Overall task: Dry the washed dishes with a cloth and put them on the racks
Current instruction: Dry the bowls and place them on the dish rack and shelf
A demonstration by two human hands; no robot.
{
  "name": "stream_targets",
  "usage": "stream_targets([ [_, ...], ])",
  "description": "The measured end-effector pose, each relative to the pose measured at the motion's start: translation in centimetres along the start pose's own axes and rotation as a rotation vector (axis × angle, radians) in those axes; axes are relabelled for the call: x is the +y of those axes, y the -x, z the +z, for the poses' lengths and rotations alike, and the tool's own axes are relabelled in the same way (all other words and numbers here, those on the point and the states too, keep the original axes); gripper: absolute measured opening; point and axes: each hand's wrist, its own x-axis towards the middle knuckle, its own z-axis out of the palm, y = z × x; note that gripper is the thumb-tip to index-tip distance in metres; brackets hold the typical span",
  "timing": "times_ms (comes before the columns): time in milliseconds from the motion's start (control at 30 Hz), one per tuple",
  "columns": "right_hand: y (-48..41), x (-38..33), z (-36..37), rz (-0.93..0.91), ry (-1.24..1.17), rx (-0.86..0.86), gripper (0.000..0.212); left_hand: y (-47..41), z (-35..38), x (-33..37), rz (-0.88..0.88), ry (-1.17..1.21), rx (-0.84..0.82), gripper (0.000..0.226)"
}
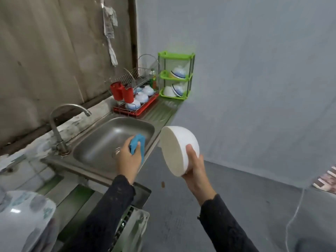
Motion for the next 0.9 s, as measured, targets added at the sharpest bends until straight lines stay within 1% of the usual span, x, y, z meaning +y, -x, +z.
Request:
stream_targets([
  [67, -2.9, -2.5, -2.0, -0.030, 0.024, 0.024, 0.094, -2.1, 4.4, 1.0, 0.014, 0.007, -0.026, 0.025],
  [200, -7.6, -6.6, -4.1, -0.046, 0.051, 0.047, 0.081, -5.5, 11.0, 2.9, 0.048, 0.012, -0.030, 0.024],
  [333, -13.6, -10.0, -6.6, -0.094, 0.098, 0.056, 0.085, -9.2, 17.4, 3.9, 0.057, 0.002, -0.006, 0.026],
  [467, -18.2, -11.6, -8.0, -0.117, 0.134, 0.055, 0.085, -12.2, 20.9, 4.3, 0.039, -0.013, -0.012, 0.025],
  [633, -25.9, -12.4, -9.4, -0.123, 0.157, 0.053, 0.086, -18.6, 25.4, 3.6, 0.066, -0.013, -0.027, 0.027],
  [767, -33.3, -13.2, -10.0, -0.146, 0.160, 0.050, 0.086, -25.3, 29.5, 2.6, 0.063, -0.020, -0.018, 0.026],
  [900, -41.4, -15.8, -9.3, -0.168, 0.192, 0.034, 0.086, -33.0, 33.5, 3.4, 0.101, 0.009, 0.009, 0.025],
])
